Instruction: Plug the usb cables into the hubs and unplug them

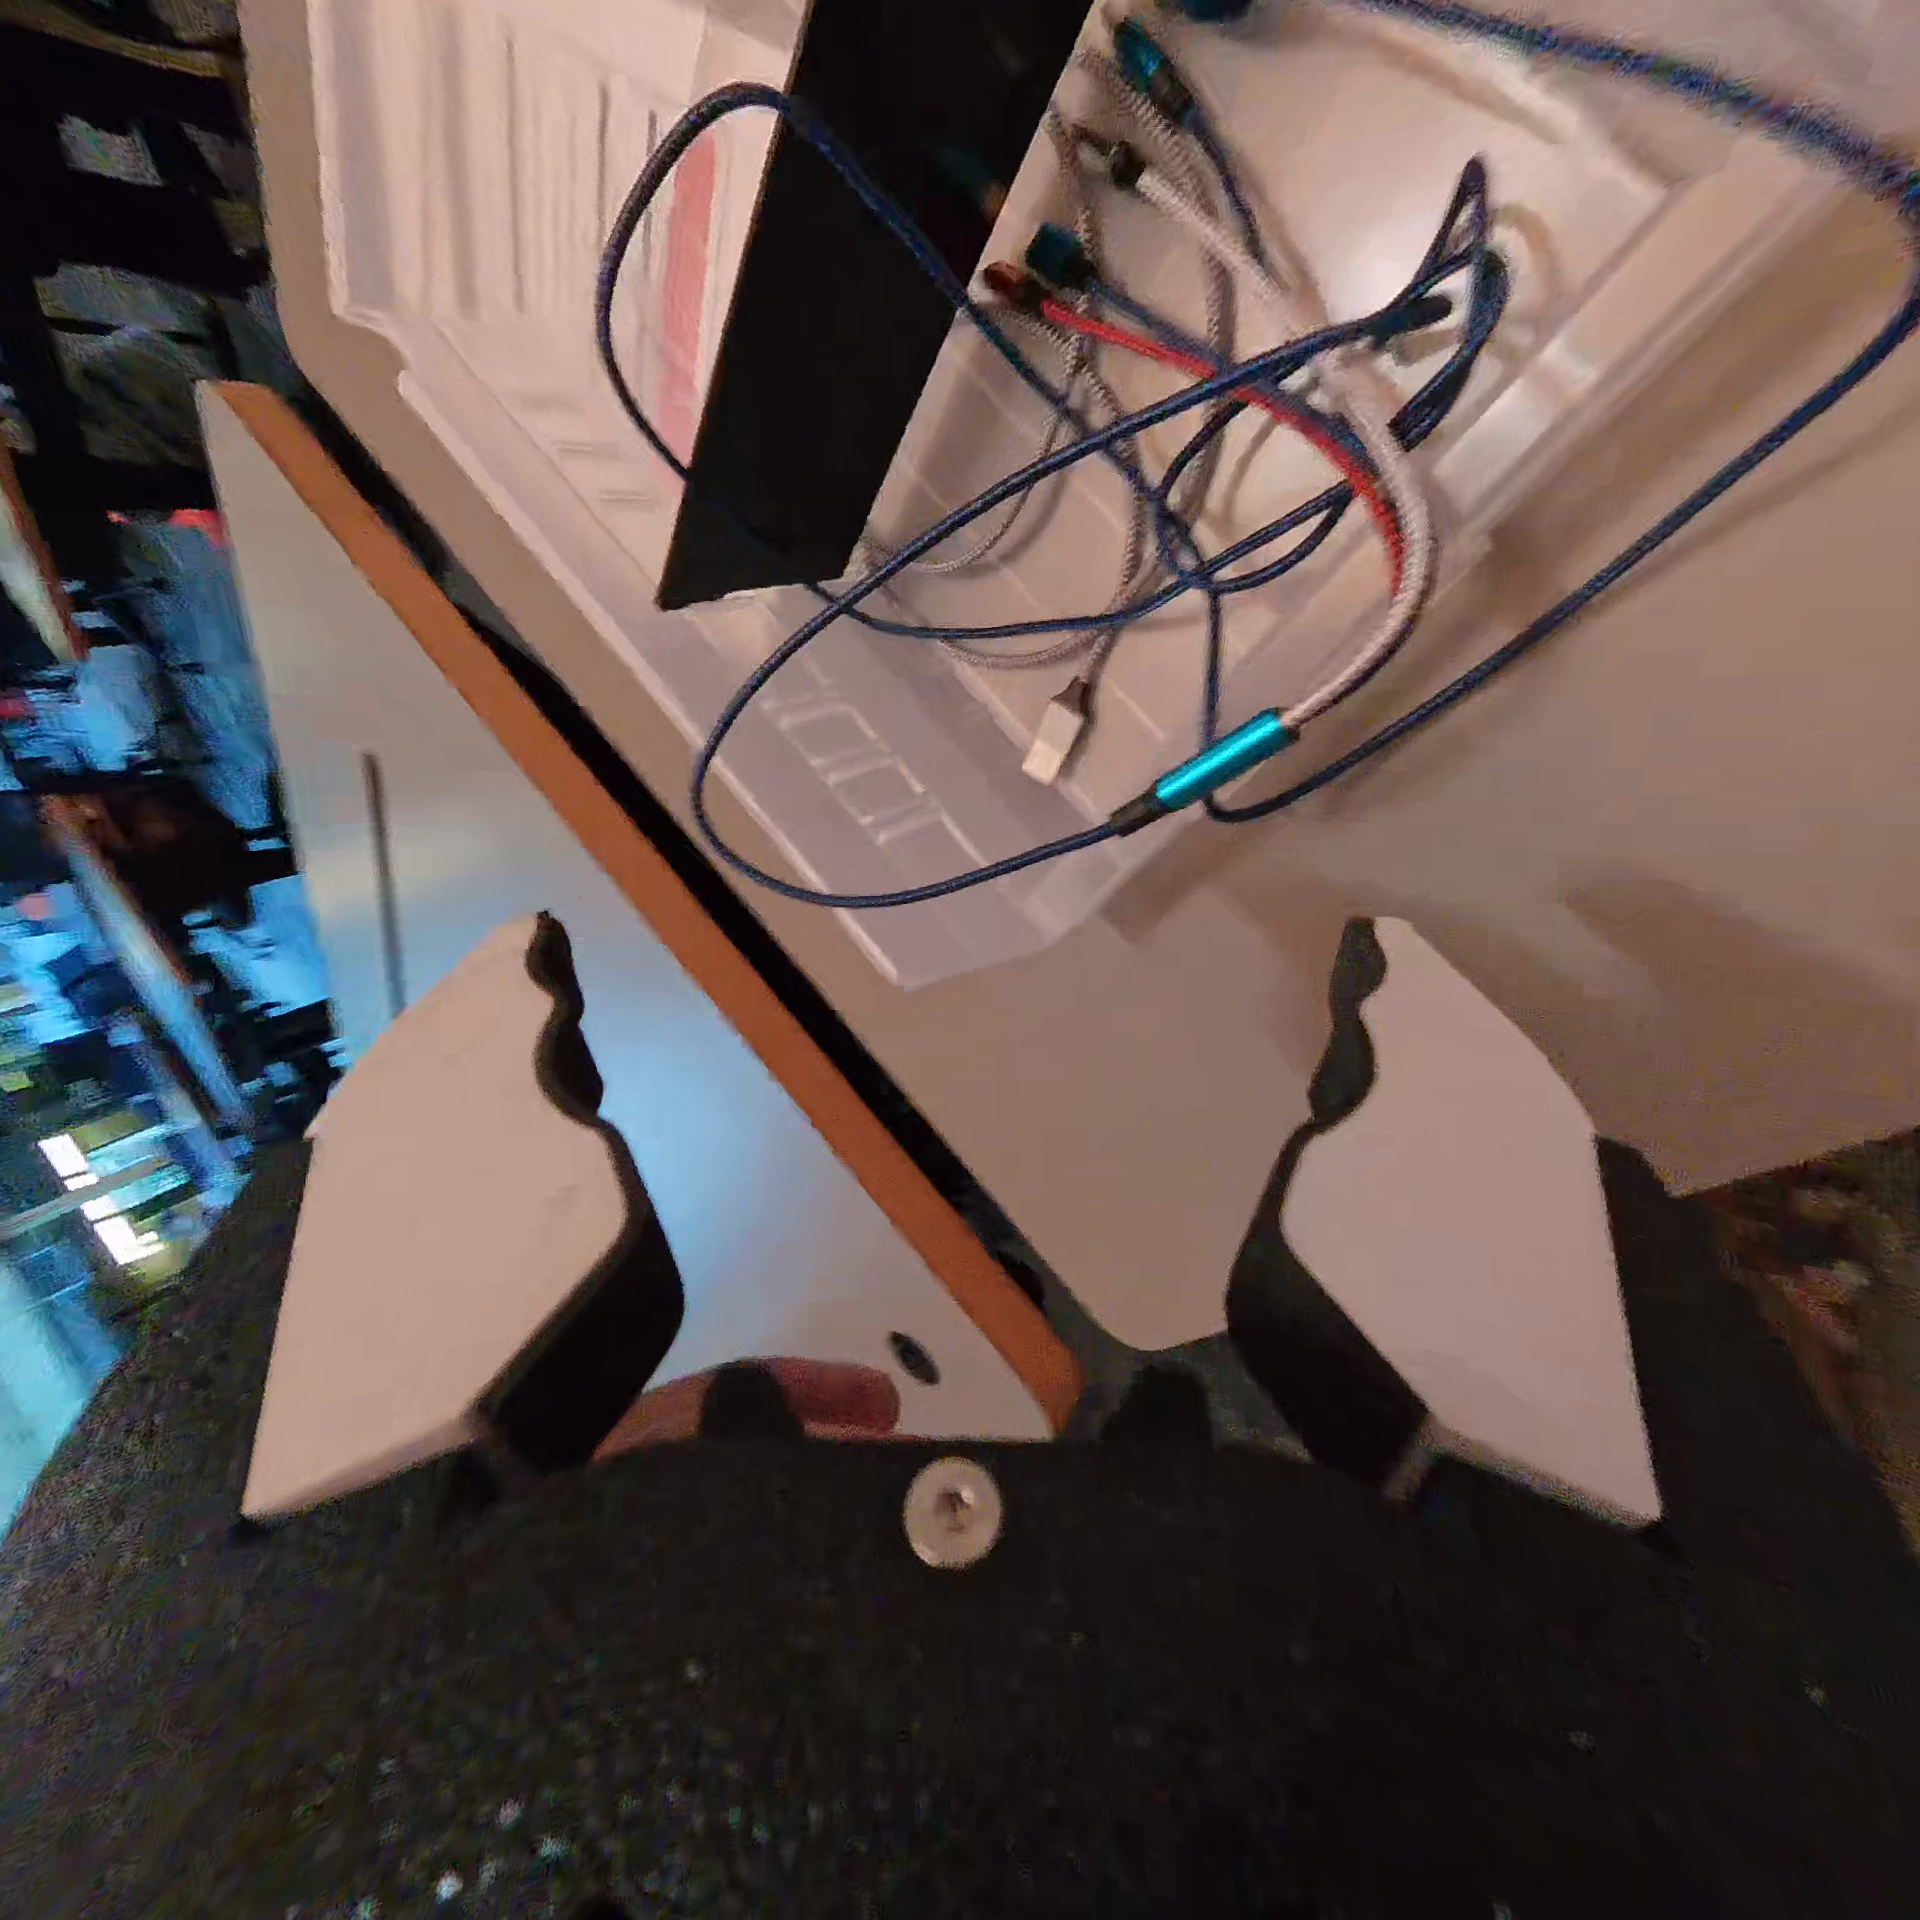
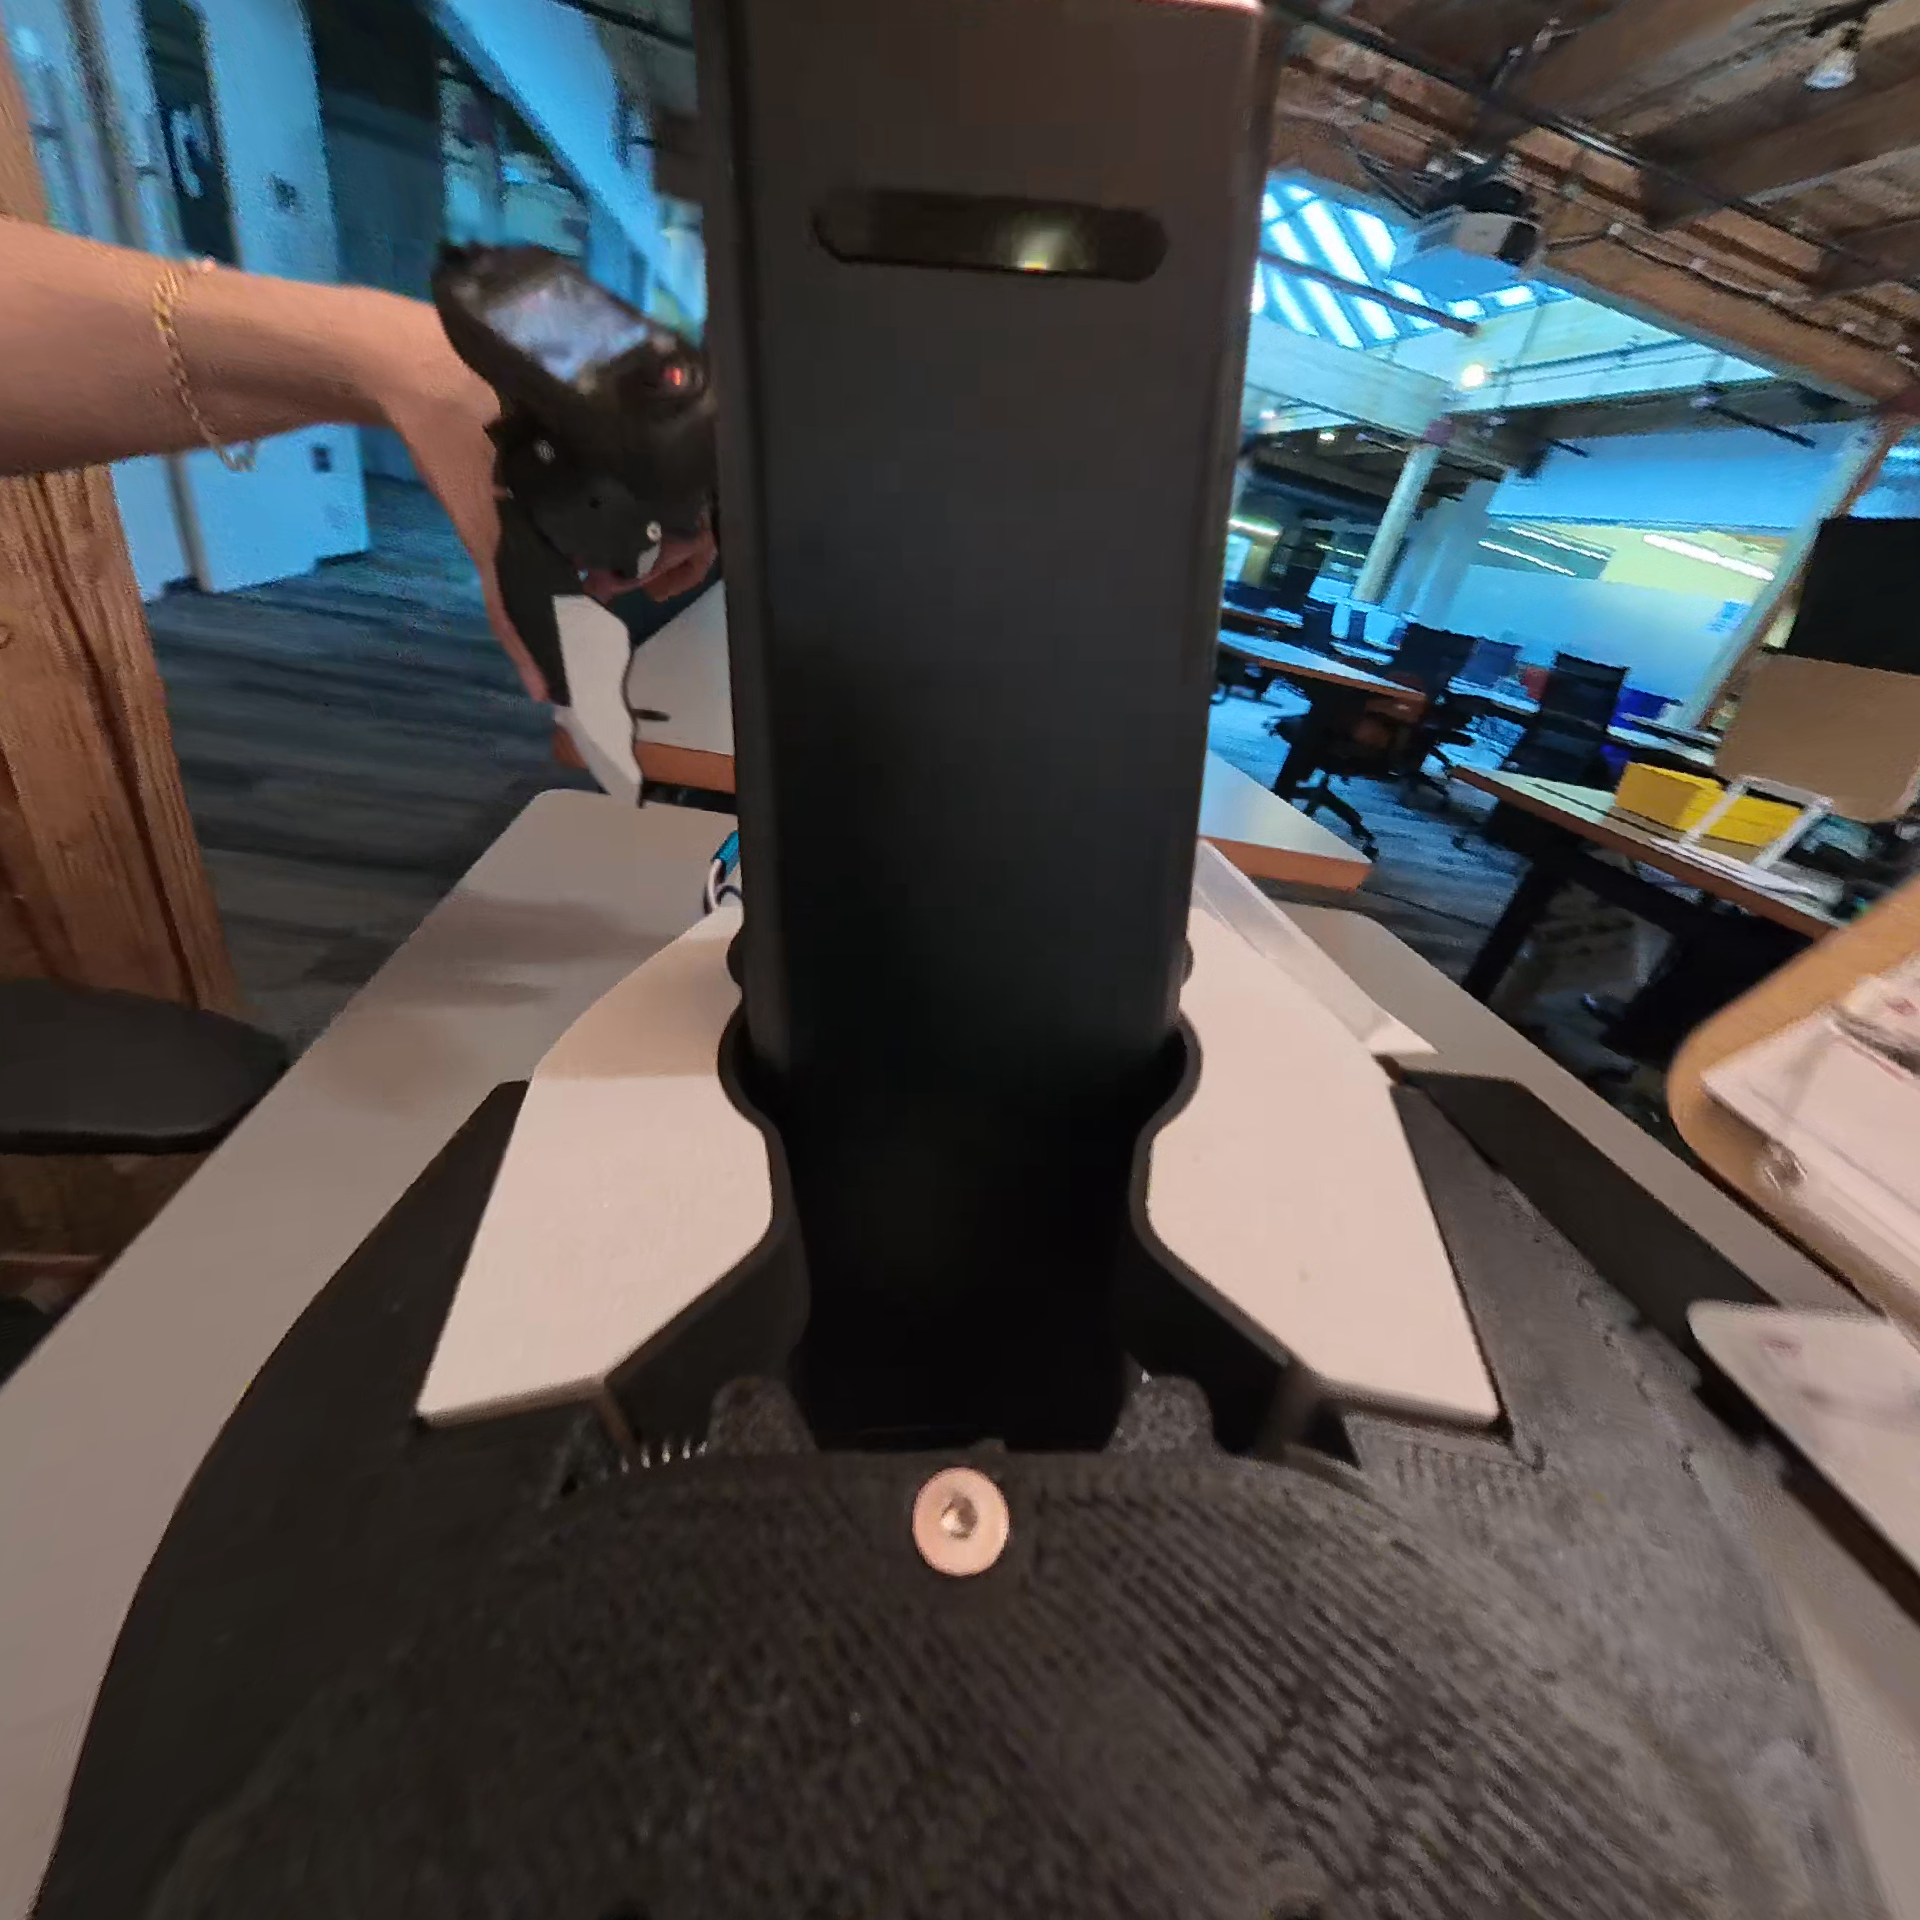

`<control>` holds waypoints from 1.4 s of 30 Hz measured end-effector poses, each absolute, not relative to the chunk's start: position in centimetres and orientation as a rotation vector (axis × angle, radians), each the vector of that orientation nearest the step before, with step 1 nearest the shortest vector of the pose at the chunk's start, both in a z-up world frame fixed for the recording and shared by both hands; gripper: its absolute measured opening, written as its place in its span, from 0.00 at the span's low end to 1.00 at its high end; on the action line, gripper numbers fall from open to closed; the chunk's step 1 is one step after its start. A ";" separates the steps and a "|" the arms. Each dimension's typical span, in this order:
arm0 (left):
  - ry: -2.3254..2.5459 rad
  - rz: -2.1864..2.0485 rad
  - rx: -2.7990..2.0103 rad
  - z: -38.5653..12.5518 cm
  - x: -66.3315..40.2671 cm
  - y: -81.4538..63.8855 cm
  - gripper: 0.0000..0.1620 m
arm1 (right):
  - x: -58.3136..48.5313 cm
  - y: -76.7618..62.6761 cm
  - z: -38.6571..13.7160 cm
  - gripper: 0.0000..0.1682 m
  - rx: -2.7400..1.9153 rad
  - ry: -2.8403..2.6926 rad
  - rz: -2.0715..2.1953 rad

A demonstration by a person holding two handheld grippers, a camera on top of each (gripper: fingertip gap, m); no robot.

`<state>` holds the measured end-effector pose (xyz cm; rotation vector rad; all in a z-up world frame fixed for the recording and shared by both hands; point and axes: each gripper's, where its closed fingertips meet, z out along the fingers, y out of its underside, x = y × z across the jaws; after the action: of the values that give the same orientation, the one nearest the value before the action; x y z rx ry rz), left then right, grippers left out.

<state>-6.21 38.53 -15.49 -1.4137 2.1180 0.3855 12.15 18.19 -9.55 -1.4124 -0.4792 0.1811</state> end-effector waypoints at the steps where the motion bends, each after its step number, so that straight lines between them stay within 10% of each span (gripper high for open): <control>1: 2.104 0.502 -1.337 -15.2 -6.2 39.6 0.82 | 12.6 16.8 -9.6 0.43 -1.412 -0.434 0.179; 17: 2.149 0.960 -0.907 -7.9 1.0 35.9 0.89 | 18.5 4.9 -9.0 0.43 -1.420 -0.208 0.001; 25: 2.999 0.054 -1.066 -13.4 4.5 16.3 0.62 | 19.1 3.9 -7.6 0.43 -1.390 -0.203 -0.038; 33: 2.756 0.649 -1.210 -13.5 11.1 22.6 0.89 | 21.3 2.5 -7.4 0.43 -1.400 -0.145 -0.092; 42: 2.431 0.717 -1.181 -11.9 13.8 30.6 0.76 | 23.0 1.7 -7.6 0.43 -1.379 -0.089 -0.078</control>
<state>13.78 30.60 -11.88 -1.1809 2.4310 0.7169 22.95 1.72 -7.61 -1.3788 -0.0888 -0.0781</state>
